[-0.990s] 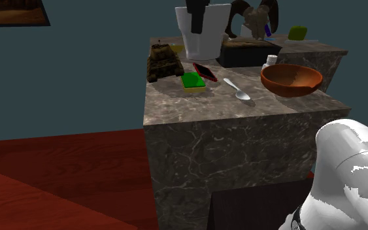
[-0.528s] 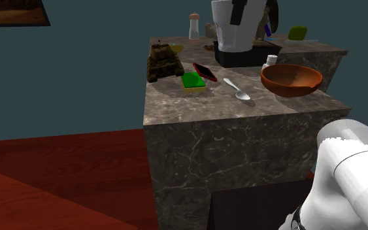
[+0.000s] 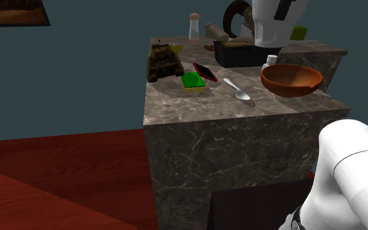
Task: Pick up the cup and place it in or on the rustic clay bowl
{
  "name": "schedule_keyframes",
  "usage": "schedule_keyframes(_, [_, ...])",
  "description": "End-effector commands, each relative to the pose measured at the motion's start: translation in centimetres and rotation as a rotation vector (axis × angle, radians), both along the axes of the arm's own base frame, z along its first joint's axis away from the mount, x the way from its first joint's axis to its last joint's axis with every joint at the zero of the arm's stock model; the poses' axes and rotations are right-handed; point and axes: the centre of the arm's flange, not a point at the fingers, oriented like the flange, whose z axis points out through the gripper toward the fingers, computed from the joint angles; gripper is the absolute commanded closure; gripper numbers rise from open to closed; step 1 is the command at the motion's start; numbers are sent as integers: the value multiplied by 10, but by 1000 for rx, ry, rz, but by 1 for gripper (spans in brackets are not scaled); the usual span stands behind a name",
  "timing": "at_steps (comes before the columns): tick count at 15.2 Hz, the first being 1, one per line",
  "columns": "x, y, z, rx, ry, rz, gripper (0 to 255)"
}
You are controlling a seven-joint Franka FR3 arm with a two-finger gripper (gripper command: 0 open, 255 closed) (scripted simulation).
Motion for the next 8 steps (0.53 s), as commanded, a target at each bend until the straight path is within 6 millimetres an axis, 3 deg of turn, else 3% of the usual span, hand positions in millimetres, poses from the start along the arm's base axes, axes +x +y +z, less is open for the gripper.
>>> schedule_keyframes(1, [-24,-9,3,0,0,1,255])
schedule_keyframes(8, [-107,-34,10,0,0,1,255])
